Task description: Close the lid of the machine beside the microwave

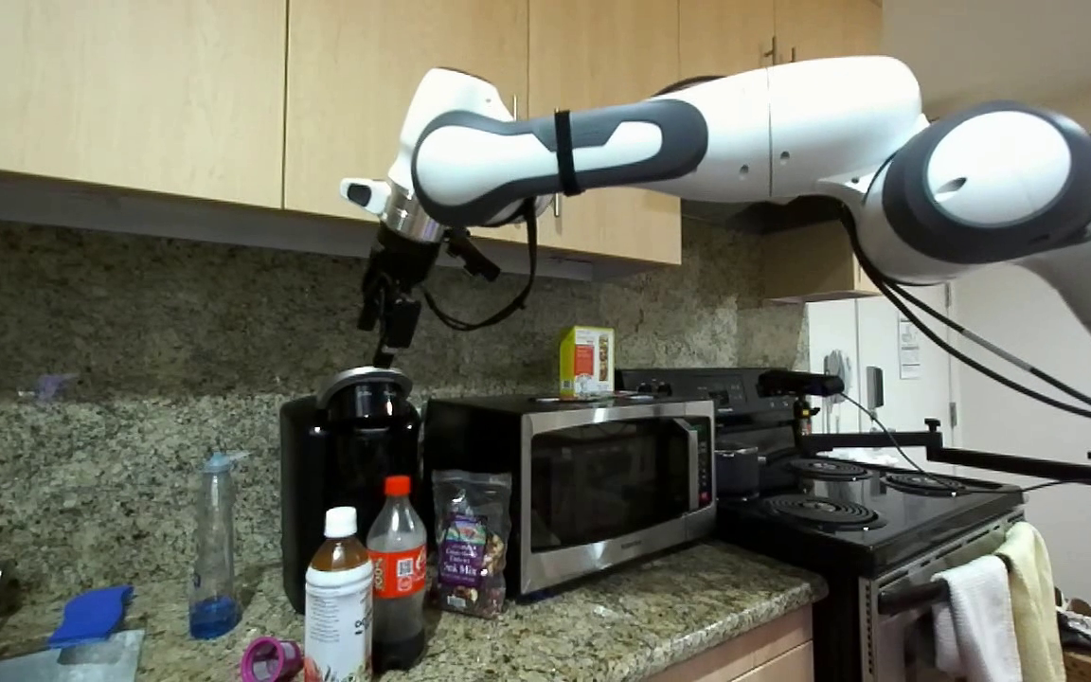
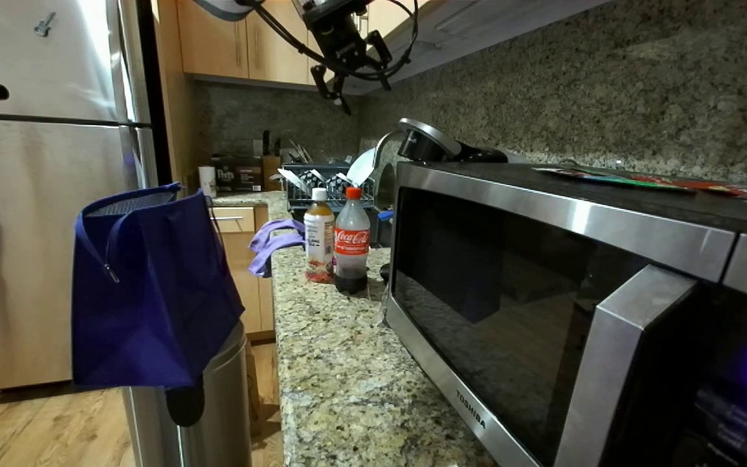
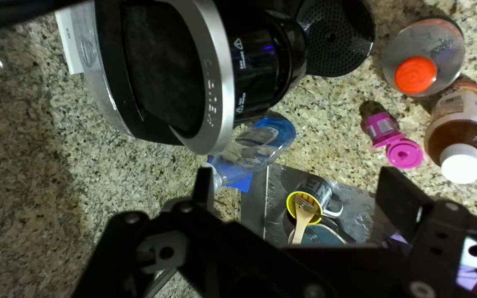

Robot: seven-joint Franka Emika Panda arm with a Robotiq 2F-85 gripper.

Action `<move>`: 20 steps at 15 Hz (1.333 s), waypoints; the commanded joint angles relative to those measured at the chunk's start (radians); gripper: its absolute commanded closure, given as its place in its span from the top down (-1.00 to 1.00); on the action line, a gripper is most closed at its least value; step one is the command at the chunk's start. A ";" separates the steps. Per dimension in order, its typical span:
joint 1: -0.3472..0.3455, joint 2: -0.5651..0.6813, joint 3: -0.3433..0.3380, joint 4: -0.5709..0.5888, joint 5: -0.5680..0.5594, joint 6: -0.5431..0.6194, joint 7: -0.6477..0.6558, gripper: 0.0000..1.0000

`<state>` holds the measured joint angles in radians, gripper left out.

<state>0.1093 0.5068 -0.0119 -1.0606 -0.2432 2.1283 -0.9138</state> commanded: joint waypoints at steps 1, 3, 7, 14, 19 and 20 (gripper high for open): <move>0.006 0.070 -0.023 0.076 -0.052 0.044 -0.012 1.00; 0.001 0.085 -0.025 0.093 -0.040 0.060 -0.005 1.00; 0.003 0.087 -0.043 0.114 -0.035 0.024 0.018 1.00; -0.033 0.079 -0.028 0.121 0.056 -0.248 -0.038 0.50; -0.041 0.104 -0.016 0.133 0.114 -0.319 -0.085 -0.07; -0.041 0.106 -0.016 0.134 0.122 -0.325 -0.086 -0.19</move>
<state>0.0889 0.5951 -0.0478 -0.9640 -0.1579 1.8482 -0.9518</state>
